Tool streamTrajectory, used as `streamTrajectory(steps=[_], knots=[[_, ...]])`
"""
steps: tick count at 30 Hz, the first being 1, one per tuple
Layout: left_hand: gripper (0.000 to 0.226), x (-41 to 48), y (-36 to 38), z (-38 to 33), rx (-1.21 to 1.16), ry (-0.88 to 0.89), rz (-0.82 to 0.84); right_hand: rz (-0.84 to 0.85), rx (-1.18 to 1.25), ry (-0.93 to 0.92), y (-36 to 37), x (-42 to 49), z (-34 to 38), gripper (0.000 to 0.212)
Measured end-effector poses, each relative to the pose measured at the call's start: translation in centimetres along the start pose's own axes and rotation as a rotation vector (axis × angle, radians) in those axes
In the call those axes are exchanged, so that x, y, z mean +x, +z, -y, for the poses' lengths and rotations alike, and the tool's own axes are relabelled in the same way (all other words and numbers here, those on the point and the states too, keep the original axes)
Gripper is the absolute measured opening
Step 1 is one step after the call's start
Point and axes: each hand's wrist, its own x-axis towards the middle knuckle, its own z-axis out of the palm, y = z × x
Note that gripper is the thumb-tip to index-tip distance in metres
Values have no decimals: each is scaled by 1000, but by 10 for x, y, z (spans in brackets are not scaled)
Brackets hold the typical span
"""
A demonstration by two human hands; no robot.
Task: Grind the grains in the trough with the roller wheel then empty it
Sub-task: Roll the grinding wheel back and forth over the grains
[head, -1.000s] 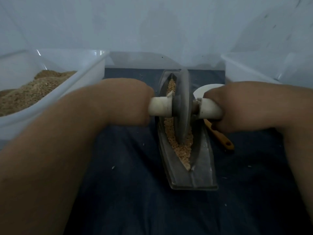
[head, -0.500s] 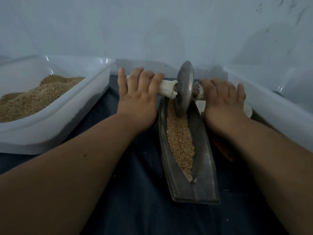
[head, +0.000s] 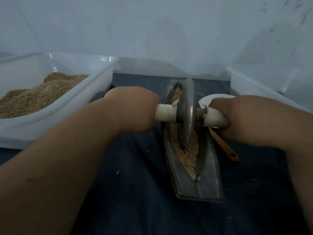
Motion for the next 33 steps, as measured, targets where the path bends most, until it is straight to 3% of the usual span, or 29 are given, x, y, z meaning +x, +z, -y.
streamTrajectory(steps=[4, 5, 8, 11, 14, 17, 18, 20, 24, 28, 30, 33], knots=[[16, 7, 12, -7, -14, -166, -172, -279, -151, 88, 24, 18, 0, 31], [22, 10, 19, -9, 11, -199, -253, -352, -181, 127, 32, 24, 0, 37], [78, 18, 37, -9, 16, -226, -518, -523, -66, 234, 47, 39, 5, 63], [85, 23, 42, -7, -94, -262, -603, -602, 26, 306, 56, 46, 6, 67], [69, 24, 44, -5, -76, -242, -545, -559, 18, 275, 61, 49, 0, 53], [47, 22, 31, -4, 46, -215, -444, -365, -35, 250, 48, 50, -8, 17], [39, 21, 25, -4, 61, -233, -368, -302, -45, 230, 40, 49, -8, 14], [27, 17, 13, -2, 68, -255, -191, -175, -91, 165, 25, 41, -7, 19], [29, 1, -3, 1, 85, -108, 35, 31, -93, 71, 2, 18, -3, 29], [23, -6, -7, 1, 81, 11, -32, 20, 27, 19, 0, 8, 1, 55], [22, -2, -3, 2, 43, 56, -135, 17, 37, 55, 6, 11, -2, 43], [37, 8, 9, 6, -4, -10, -238, -82, -70, 153, 22, 27, -8, 17]])
